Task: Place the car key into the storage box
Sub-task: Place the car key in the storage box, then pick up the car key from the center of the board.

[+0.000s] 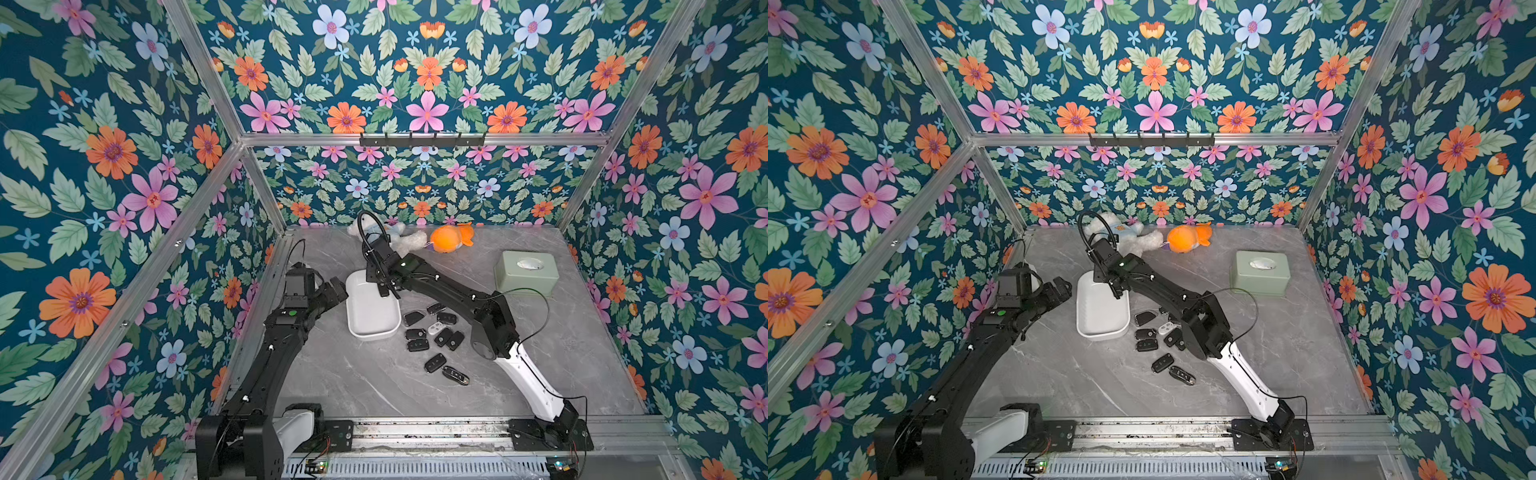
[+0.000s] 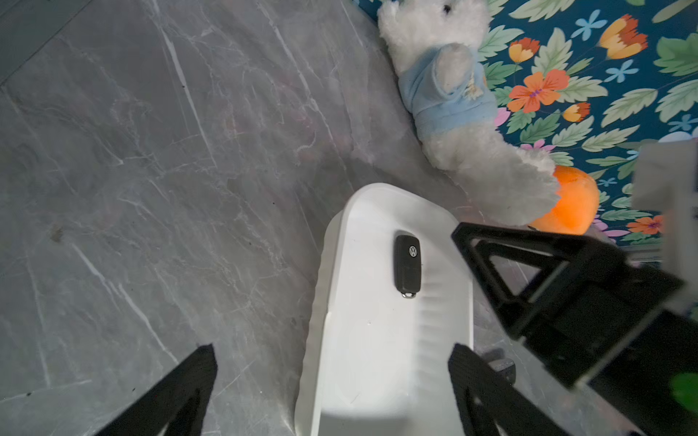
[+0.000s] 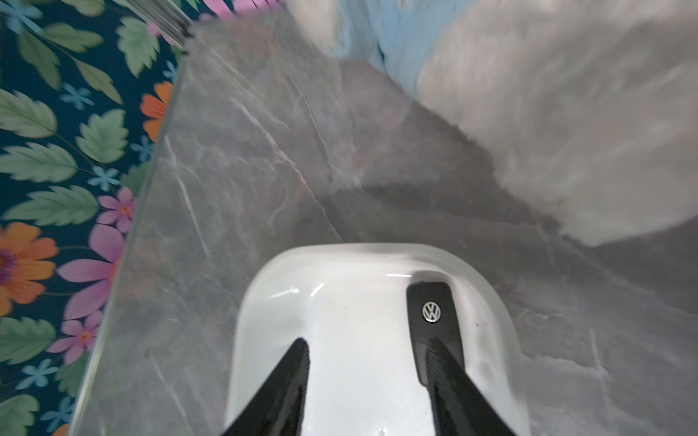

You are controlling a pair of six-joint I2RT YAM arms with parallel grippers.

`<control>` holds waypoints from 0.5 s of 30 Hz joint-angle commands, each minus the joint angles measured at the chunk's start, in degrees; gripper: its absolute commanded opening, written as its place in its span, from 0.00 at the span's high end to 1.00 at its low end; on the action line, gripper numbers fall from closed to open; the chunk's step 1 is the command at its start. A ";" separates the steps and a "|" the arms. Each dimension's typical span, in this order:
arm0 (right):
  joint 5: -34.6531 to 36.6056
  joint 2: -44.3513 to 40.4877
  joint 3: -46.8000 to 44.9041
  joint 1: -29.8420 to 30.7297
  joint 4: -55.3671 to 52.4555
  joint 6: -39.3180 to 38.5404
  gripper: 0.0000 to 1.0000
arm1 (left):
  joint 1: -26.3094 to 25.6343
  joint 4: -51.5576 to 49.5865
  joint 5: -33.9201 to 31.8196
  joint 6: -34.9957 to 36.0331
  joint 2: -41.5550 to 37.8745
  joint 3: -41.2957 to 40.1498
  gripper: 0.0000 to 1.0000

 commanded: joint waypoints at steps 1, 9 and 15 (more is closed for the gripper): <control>2.80 -3.41 -1.38 0.00 2.52 -1.62 0.44 | -0.08 1.61 3.97 2.29 0.18 1.10 0.00; 10.22 -12.63 -8.58 -0.91 1.34 -0.03 0.11 | -3.49 3.08 7.97 5.16 2.30 4.25 0.01; 10.15 -22.36 -21.03 -4.05 1.47 2.61 0.01 | -13.43 2.52 0.71 8.56 6.60 9.73 0.00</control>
